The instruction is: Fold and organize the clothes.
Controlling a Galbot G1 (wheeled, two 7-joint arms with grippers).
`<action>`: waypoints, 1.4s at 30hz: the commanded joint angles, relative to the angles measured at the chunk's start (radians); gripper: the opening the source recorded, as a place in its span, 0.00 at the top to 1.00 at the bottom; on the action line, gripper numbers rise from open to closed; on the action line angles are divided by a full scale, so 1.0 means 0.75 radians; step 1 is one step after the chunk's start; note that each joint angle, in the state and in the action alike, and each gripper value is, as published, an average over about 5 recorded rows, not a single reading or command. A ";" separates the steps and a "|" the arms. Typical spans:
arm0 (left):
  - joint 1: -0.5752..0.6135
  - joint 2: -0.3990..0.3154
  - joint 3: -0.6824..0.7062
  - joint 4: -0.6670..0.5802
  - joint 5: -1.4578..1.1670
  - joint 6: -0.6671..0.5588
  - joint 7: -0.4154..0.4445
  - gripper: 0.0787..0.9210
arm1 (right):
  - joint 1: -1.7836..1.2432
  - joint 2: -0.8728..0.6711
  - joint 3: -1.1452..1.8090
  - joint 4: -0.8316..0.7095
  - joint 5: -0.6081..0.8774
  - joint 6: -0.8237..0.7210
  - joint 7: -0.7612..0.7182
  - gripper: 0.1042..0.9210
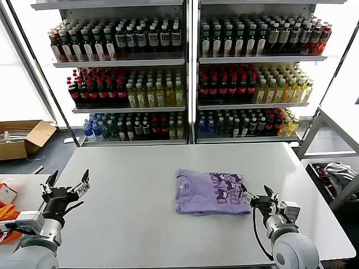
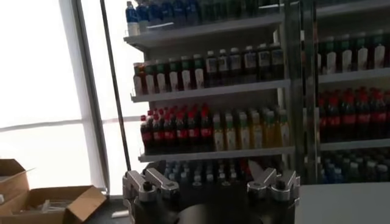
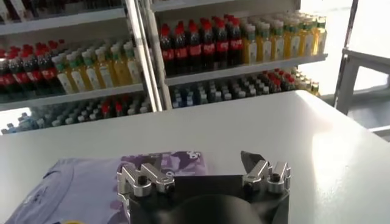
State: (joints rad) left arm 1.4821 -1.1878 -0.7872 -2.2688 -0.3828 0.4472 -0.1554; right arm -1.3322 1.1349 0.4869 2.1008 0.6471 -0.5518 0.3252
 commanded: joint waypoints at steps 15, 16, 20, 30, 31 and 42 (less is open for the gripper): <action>-0.005 -0.009 0.021 -0.015 0.014 -0.003 -0.003 0.12 | -0.117 -0.283 -0.105 -0.048 -0.530 -0.030 -0.178 0.12; -0.004 -0.009 0.021 -0.014 0.015 -0.003 -0.003 0.12 | -0.108 -0.271 -0.120 -0.055 -0.531 -0.030 -0.179 0.12; -0.002 -0.010 0.023 -0.014 0.016 -0.002 -0.002 0.12 | -0.091 -0.233 -0.164 -0.086 -0.541 -0.028 -0.178 0.12; -0.002 -0.018 0.025 -0.018 0.011 -0.007 0.001 0.12 | -0.093 -0.210 -0.154 -0.106 -0.527 -0.014 -0.160 0.12; -0.001 -0.019 0.025 -0.020 0.009 -0.010 0.002 0.12 | -0.093 -0.203 -0.125 -0.077 -0.503 -0.010 -0.157 0.12; -0.008 -0.028 0.022 -0.023 0.002 -0.071 0.013 0.12 | -0.079 -0.152 0.354 0.286 -0.240 -0.014 -0.149 0.12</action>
State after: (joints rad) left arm 1.4806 -1.2039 -0.7689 -2.2832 -0.3783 0.4214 -0.1494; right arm -1.3928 1.0003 0.4962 2.1282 0.3508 -0.5691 0.2121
